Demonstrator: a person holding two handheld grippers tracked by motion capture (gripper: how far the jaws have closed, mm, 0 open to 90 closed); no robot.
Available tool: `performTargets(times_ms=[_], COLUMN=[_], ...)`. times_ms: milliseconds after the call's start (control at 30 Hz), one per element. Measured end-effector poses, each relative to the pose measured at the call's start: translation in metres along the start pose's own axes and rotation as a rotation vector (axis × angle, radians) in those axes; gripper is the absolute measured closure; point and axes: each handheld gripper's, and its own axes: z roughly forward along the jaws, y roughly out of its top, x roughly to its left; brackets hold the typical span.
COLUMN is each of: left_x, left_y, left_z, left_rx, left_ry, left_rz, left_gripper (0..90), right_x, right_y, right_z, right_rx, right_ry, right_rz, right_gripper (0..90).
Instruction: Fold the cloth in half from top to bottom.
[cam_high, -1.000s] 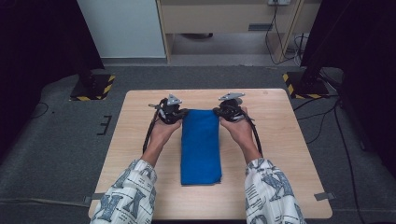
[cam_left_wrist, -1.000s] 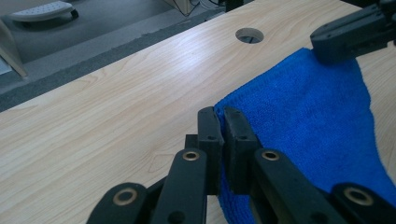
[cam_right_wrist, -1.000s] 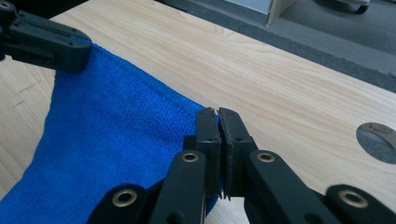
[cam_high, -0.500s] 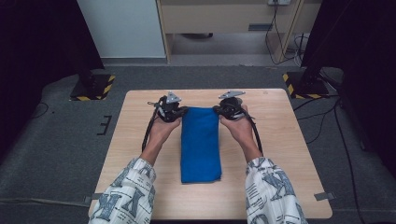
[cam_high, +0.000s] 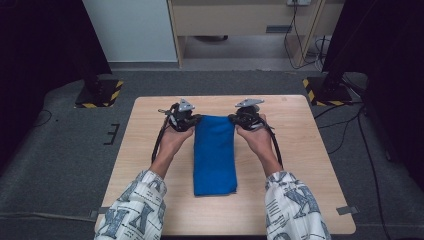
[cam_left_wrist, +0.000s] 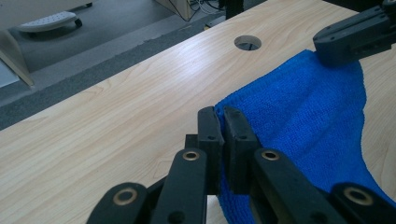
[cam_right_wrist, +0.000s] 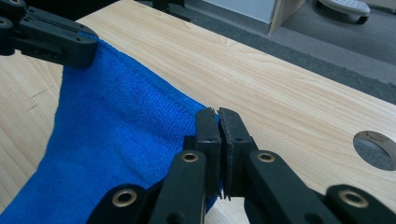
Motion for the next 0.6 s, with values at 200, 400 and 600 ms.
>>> performTargets(times_ms=[200,400,600], left_x=[-0.001,-0.007,-0.012], left_y=[-0.005,-0.01,-0.011], left_z=[-0.005,-0.012,-0.017], left_rx=[-0.005,-0.01,-0.014], left_ry=[-0.008,-0.018,-0.025], left_rz=[0.004,0.014,0.023], left_gripper=[86.5,86.5,86.5], right_x=[0.005,0.01,0.013], right_y=[-0.001,-0.007,-0.014], right_z=[-0.004,-0.012,-0.018], right_rx=[0.001,-0.01,-0.022], right_ry=[0.005,0.022,0.036], right_rz=[-0.021,-0.043,-0.039], right_gripper=[87.8,87.7,87.8])
